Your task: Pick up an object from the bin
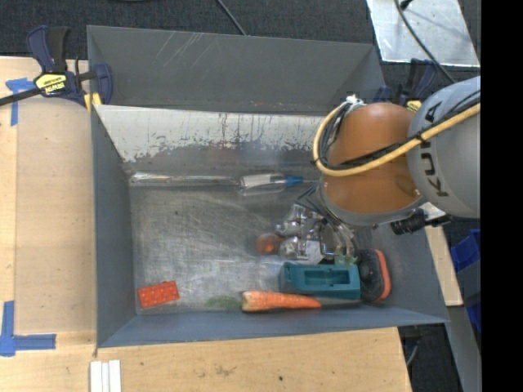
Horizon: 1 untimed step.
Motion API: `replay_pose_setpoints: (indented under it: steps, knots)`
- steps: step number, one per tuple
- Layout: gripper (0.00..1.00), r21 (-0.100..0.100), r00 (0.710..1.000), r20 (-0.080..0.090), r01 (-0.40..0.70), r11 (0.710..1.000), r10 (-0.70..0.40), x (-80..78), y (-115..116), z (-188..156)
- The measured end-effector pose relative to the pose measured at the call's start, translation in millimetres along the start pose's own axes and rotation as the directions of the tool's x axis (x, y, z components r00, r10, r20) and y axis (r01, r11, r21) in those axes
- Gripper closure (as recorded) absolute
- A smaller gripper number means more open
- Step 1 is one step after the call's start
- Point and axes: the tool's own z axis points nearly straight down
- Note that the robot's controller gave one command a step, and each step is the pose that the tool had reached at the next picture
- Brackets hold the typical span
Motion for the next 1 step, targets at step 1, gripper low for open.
replay_pose_setpoints:
  steps: [1]
  knots:
    - [1.0,0.001,1.0,-0.007,0.004,1.0,-0.004,3.1,4.7,-41.1]
